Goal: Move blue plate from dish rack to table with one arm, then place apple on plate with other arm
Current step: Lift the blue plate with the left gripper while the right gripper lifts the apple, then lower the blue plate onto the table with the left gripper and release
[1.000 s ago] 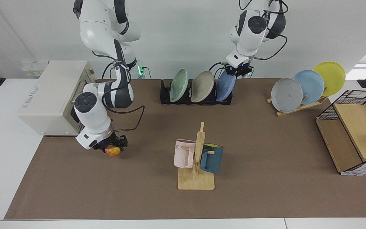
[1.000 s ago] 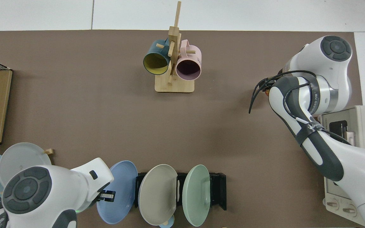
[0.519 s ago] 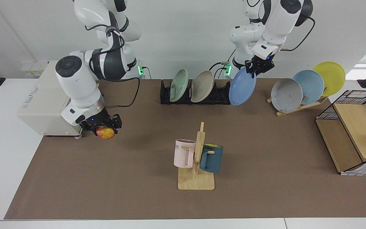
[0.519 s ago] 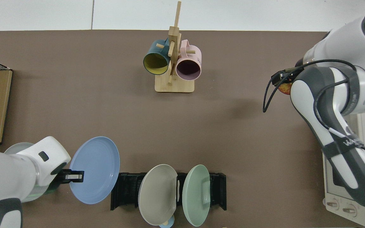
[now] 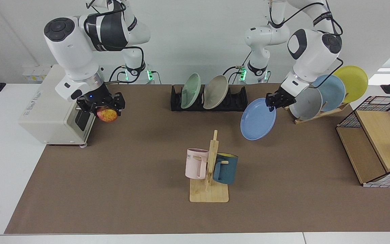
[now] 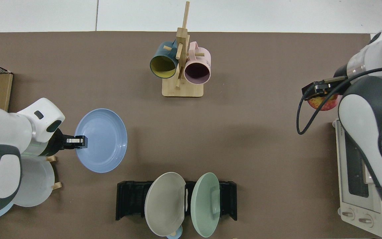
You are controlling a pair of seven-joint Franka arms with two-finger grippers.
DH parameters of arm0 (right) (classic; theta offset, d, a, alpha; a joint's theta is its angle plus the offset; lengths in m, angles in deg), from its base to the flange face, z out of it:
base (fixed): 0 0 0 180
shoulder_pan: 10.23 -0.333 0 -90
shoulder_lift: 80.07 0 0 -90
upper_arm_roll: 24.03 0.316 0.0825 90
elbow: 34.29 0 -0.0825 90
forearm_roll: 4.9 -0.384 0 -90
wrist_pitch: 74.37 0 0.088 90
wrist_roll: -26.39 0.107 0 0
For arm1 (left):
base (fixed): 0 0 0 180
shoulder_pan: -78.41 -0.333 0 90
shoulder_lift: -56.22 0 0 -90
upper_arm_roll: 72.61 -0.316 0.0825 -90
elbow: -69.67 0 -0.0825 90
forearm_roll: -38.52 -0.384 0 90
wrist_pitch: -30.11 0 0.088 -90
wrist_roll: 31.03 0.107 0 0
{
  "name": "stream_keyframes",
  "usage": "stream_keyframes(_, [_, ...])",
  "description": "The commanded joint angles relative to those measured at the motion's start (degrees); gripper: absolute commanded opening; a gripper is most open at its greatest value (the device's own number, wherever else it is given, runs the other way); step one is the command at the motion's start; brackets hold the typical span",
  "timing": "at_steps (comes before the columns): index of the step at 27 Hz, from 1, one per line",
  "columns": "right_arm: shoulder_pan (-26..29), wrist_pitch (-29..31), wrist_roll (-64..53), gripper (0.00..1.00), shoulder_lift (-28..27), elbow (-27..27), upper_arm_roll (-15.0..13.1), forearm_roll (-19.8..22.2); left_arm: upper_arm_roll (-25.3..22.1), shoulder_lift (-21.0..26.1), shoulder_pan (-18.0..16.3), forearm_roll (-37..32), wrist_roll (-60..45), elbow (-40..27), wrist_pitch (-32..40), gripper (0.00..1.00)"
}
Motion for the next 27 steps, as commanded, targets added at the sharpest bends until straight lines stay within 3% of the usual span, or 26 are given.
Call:
stream_keyframes(1, [-0.21, 1.01, -0.34, 0.0, 2.94, -4.96, 0.14, -0.56, -0.43, 3.03, 0.55, 9.7, 4.68, 1.36, -0.69, 0.0])
stream_keyframes(7, [-0.3, 4.08, -0.43, 0.0, 4.6, -8.29, 0.14, -0.48, 0.27, 8.47, 0.73, 16.22, 5.3, 1.28, -3.76, 0.0])
stream_keyframes(15, [-0.38, 18.06, -0.34, 0.0, 14.44, -26.92, 0.14, -0.48, 2.2, 14.8, 1.7, 22.28, 7.05, 1.45, -8.85, 0.0])
stream_keyframes(21, [-0.21, 17.98, 0.54, 0.0, 14.19, -26.67, 0.14, -0.48, 5.19, 17.0, 1.87, 24.22, 7.85, 1.28, -12.2, 0.0])
stream_keyframes(27, [-0.99, 17.98, 2.81, 0.0, 13.84, -25.79, 0.14, -0.39, 7.56, 18.15, 4.77, 24.49, 8.03, 0.14, -17.55, 0.0])
